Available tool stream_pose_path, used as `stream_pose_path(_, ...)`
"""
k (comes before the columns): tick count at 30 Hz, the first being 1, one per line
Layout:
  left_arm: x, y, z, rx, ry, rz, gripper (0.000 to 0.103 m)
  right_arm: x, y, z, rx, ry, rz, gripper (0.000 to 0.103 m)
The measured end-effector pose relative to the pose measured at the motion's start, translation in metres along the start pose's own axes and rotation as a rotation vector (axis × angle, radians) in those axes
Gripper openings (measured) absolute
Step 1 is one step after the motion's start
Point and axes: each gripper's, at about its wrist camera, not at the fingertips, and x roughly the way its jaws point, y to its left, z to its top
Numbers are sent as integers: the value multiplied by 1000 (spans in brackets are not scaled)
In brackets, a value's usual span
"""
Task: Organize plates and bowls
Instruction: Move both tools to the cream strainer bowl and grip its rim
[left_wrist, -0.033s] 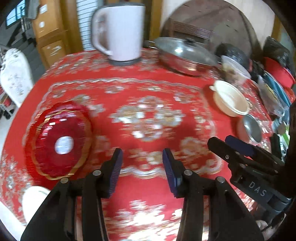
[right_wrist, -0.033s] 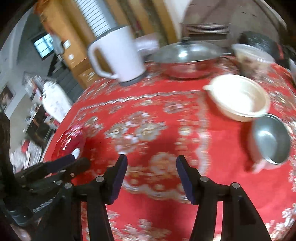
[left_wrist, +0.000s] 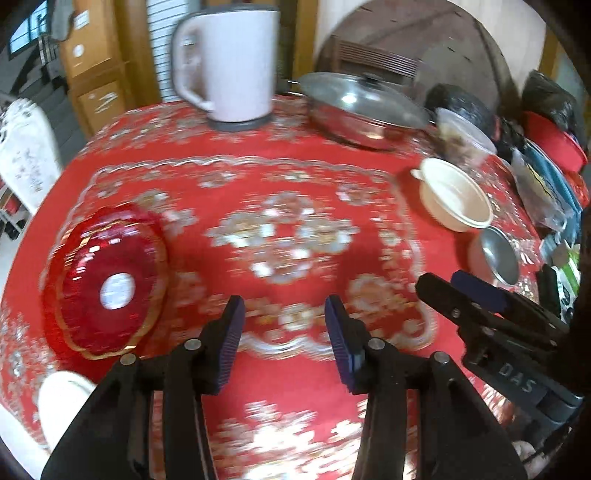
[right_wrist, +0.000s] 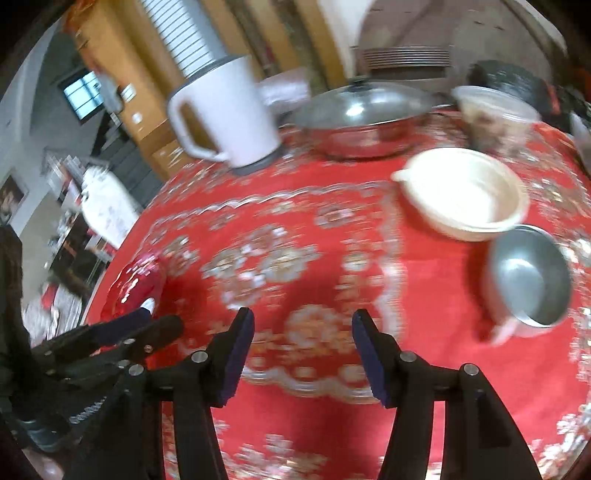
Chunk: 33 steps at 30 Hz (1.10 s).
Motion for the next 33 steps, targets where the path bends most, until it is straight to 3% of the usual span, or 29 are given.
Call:
stream_pose_path(1, 5, -16, 4, 13, -5, 1, 56, -6, -11, 0, 10, -8, -18, 58)
stream_pose_path(3, 12, -39, 9, 34, -15, 2, 61, -16, -36, 6, 39, -25, -49, 62)
stream_pose_path(14, 69, -114, 49, 12, 27, -79, 61, -35, -127, 44, 164, -93, -127, 63)
stream_pose_path(20, 92, -128, 73, -48, 23, -115, 61, -15, -162, 68, 206, -86, -147, 63)
stream_pose_path(33, 140, -164, 100, -33, 48, -122, 61, 40, -203, 93, 270, -9, -138, 61)
